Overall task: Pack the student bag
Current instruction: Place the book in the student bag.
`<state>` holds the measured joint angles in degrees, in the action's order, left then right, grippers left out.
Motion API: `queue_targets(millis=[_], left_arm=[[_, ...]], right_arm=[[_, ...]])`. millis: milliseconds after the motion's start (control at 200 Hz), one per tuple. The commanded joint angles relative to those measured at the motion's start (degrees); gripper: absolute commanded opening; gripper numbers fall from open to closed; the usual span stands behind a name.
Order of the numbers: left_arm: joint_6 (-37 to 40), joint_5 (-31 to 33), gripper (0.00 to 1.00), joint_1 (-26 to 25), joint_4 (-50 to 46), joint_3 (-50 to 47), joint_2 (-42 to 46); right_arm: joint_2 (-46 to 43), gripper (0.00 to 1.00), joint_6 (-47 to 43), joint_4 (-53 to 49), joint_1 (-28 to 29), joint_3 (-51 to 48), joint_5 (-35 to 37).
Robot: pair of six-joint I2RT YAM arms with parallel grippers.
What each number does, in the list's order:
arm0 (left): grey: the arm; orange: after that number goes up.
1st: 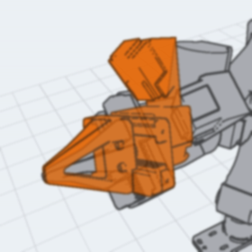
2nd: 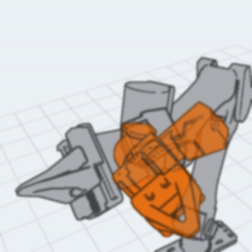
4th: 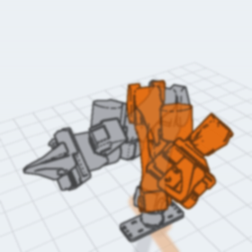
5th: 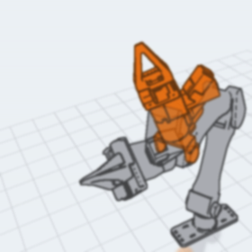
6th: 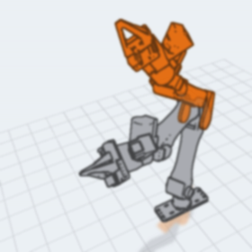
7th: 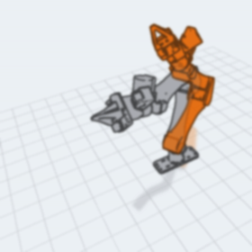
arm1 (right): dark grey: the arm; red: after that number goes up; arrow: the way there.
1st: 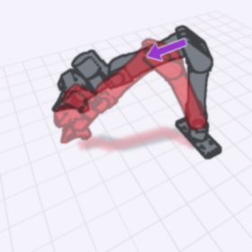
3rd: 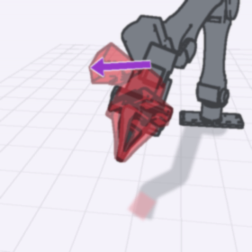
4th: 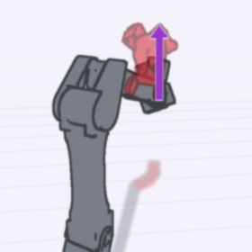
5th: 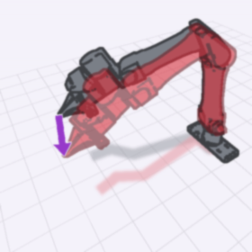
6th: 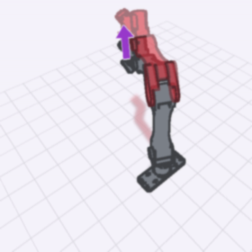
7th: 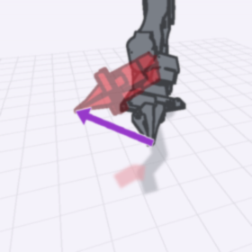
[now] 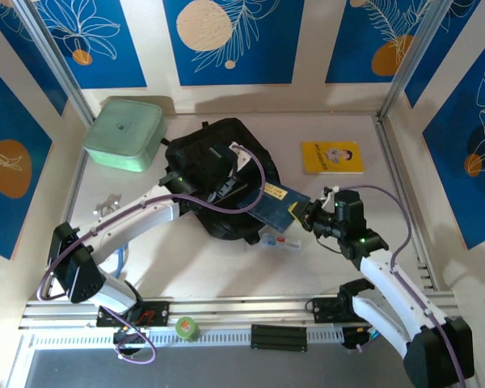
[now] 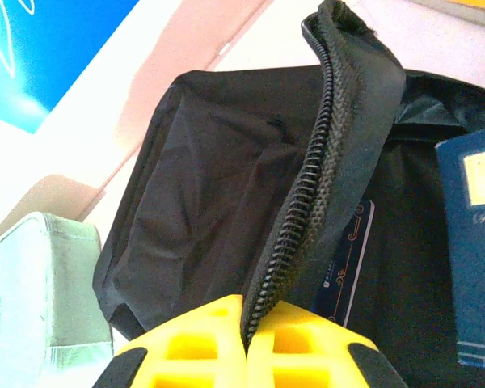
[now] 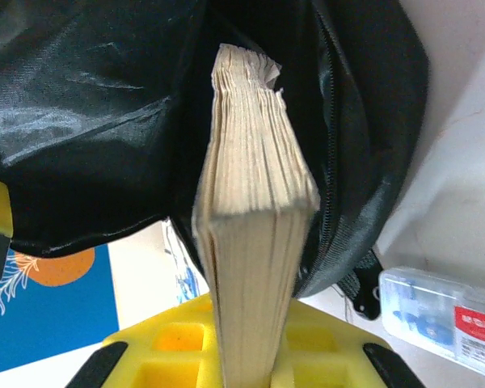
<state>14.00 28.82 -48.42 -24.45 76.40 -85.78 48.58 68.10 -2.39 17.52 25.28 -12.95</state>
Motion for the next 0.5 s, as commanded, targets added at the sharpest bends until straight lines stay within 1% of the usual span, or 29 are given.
queue_targets(millis=[0,185,265,440,495], left_arm=[[0.93,-3.23,0.0,0.01,5.76,1.8,1.46],[1.29,-5.61,0.0,0.0,7.11,0.94,2.76],[1.73,-5.37,0.0,0.0,6.98,0.77,3.24],[1.46,-6.57,0.0,0.0,6.48,-0.09,3.86],[1.31,-6.62,0.0,0.0,6.35,-0.19,3.97]], right_arm=[[2.37,0.11,2.85,7.91,1.23,2.67,0.27],[10.82,0.11,7.96,14.05,2.96,5.28,0.58],[14.76,0.11,7.5,15.35,4.34,8.0,0.12],[23.63,0.11,6.69,17.07,8.72,14.22,3.72],[26.81,0.1,6.47,18.91,9.61,16.05,3.75]])
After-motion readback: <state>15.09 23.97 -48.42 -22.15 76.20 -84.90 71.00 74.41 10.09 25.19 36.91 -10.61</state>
